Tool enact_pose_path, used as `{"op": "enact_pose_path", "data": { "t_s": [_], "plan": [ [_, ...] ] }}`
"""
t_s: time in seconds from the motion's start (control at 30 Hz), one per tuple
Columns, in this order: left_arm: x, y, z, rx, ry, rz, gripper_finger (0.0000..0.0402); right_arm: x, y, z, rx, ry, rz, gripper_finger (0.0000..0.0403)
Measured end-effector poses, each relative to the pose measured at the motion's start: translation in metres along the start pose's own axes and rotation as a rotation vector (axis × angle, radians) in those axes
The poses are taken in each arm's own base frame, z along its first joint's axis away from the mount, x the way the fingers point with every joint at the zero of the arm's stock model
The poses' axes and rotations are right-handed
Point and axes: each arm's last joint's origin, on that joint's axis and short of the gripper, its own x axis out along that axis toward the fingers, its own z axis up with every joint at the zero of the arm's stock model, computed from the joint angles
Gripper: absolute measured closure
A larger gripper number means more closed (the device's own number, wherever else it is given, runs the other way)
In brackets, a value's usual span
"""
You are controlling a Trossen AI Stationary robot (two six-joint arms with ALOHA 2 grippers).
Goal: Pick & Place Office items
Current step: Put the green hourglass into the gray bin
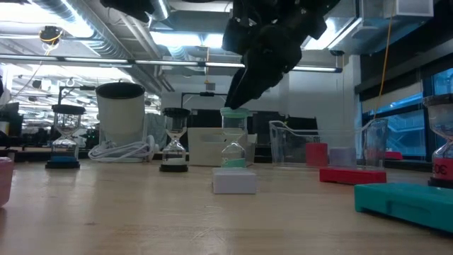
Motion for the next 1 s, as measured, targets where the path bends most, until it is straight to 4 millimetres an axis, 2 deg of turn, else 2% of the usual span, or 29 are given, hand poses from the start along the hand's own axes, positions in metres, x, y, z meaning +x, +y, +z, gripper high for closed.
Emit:
{"op": "enact_pose_path", "data": {
  "t_s": [0.17, 0.4, 0.53, 0.77, 1.0],
  "plan": [
    [-0.0001, 0.0000, 0.0000, -0.002, 0.000, 0.000, 0.0160, 0.0042, -0.0032, -0.0077, 0.007, 0.002, -0.005, 0.0105],
    [-0.0001, 0.0000, 0.0000, -0.002, 0.000, 0.000, 0.0158, 0.0041, -0.0042, -0.0080, 0.009, 0.001, -0.007, 0.0109],
    [-0.0001, 0.0000, 0.0000, -0.003, -0.001, 0.000, 0.0160, 0.0041, -0.0041, -0.0080, 0.009, 0.001, -0.004, 0.0132],
    [-0.0001, 0.0001, 0.0000, -0.002, -0.001, 0.000, 0.0159, 0.0041, -0.0041, -0.0080, 0.008, 0.001, -0.004, 0.0199],
    [-0.0001, 0.0000, -0.0001, -0.002, -0.001, 0.001, 0.0158, 0.0041, -0.0041, -0.0080, 0.009, 0.001, -0.003, 0.0198]
  ]
}}
